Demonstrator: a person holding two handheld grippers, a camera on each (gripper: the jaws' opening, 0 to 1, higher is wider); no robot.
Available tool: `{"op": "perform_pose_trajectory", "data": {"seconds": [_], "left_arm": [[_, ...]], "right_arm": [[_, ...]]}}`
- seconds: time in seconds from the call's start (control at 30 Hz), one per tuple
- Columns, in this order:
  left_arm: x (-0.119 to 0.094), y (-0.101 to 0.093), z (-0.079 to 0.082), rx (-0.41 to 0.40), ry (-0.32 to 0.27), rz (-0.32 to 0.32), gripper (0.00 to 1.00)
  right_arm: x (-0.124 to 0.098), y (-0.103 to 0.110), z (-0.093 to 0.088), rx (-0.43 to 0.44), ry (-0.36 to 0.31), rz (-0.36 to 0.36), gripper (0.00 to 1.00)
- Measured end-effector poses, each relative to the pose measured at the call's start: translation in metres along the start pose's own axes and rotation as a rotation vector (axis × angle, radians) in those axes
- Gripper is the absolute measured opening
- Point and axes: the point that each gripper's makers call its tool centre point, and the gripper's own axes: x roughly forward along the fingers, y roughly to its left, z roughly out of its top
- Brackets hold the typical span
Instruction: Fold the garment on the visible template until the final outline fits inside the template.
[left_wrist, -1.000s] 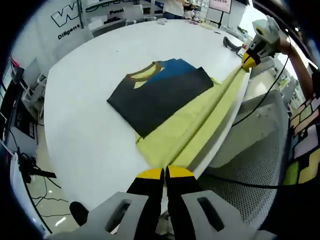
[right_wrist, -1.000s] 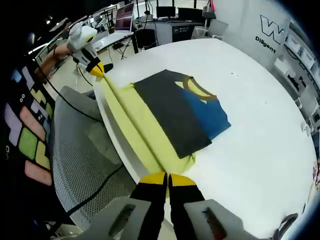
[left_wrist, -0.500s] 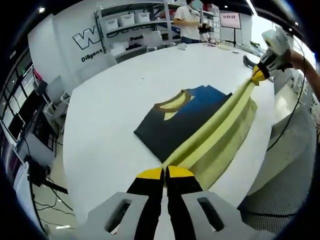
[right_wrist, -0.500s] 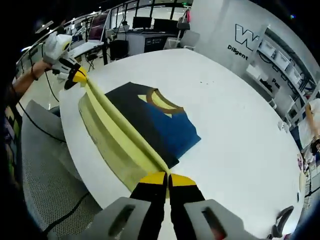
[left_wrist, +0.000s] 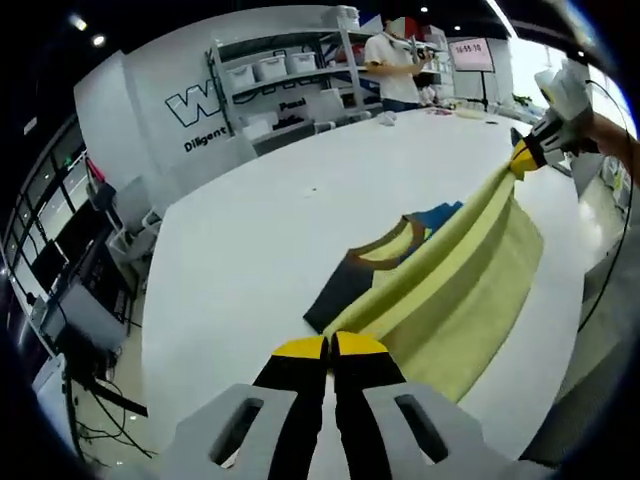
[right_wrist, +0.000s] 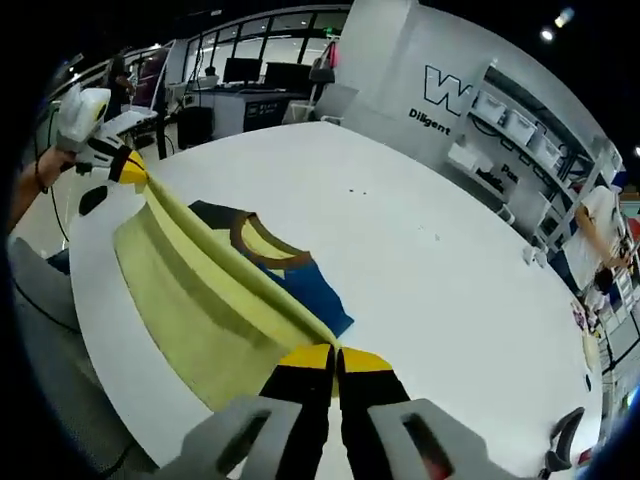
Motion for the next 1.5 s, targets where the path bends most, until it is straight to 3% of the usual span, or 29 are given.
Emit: {"op": "perform_pose_trajectory", "data": {"seconds": [0.3, 0.4, 0.7, 0.77, 1.17, 1.27, 1.33, 1.4, 1.43, 1.5], "left_arm": [[0.045, 0.014, 0.001, -0.017, 0.011, 0.022, 0.0], [0.055, 0.017, -0.002, -0.015, 0.027, 0.029, 0.0], [0.09, 0.022, -0.019, 0.001, 0.078, 0.035, 0.0], [0.096, 0.021, -0.024, 0.04, 0.094, 0.036, 0.0], [0.112, 0.023, -0.031, 0.017, 0.117, 0.005, 0.0], [0.113, 0.024, -0.032, 0.041, 0.116, -0.011, 0.0], [0.113, 0.024, -0.034, -0.05, 0.105, -0.028, 0.0], [0.113, 0.025, -0.034, -0.006, 0.113, -0.032, 0.0], [0.113, 0.025, -0.034, 0.039, 0.132, -0.033, 0.0], [0.11, 0.023, -0.037, 0.051, 0.178, -0.043, 0.0]], "right_arm": [[0.045, -0.014, 0.001, 0.008, 0.009, -0.036, 0.0], [0.061, -0.017, 0.007, -0.031, -0.021, -0.059, 0.0], [0.102, -0.018, -0.005, -0.034, 0.017, -0.059, 0.0], [0.112, -0.017, -0.012, -0.048, 0.038, -0.057, 0.0], [0.131, -0.016, -0.021, -0.097, 0.08, -0.038, 0.0], [0.132, -0.014, -0.022, -0.154, 0.088, -0.02, 0.0], [0.131, -0.013, -0.022, -0.202, 0.108, -0.014, 0.0], [0.13, -0.012, -0.023, -0.242, 0.131, 0.007, 0.0], [0.129, -0.01, -0.024, -0.268, 0.151, 0.022, 0.0], [0.127, -0.008, -0.026, -0.293, 0.171, 0.045, 0.0]]}}
